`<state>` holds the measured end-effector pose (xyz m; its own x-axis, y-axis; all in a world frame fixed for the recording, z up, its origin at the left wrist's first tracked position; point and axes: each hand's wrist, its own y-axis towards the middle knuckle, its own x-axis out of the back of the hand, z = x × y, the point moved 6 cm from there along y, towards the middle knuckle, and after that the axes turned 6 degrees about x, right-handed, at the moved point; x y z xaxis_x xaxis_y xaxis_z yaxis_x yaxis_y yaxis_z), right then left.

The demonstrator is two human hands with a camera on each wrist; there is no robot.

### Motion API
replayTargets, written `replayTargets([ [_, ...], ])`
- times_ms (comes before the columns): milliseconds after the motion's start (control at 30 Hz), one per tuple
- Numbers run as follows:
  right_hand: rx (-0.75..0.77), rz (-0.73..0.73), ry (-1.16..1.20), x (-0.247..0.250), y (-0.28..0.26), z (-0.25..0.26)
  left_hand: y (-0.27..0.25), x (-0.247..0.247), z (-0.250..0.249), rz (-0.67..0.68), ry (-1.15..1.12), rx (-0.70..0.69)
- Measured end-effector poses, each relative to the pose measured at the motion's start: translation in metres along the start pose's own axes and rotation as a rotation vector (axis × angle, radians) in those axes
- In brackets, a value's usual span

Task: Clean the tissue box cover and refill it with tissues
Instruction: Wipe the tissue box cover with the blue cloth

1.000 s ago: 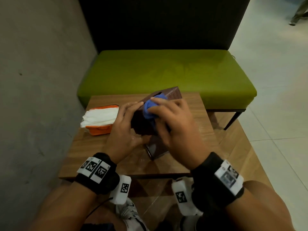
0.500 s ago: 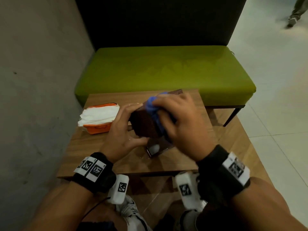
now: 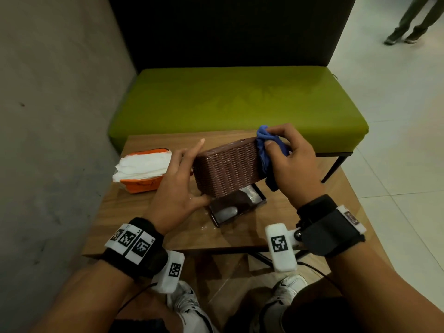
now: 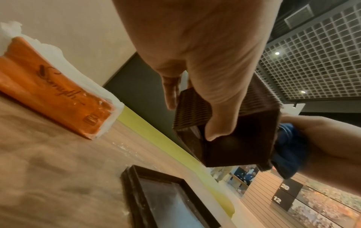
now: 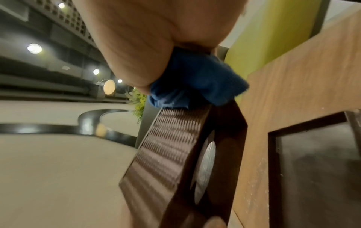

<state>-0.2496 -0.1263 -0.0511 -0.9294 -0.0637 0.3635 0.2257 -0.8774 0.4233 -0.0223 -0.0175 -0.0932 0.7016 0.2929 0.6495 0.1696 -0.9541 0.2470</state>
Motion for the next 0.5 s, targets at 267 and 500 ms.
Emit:
replayTargets([
  [267,0.211,-0.168,-0.161,-0.007,-0.015,0.035,0.008,0.0,-0.014,0.079,-0.087,-0.003],
  [500,0.194,-0.164,-0.199,-0.013,-0.027,0.041,0.007,0.003,-0.021,0.013,0.182,-0.041],
])
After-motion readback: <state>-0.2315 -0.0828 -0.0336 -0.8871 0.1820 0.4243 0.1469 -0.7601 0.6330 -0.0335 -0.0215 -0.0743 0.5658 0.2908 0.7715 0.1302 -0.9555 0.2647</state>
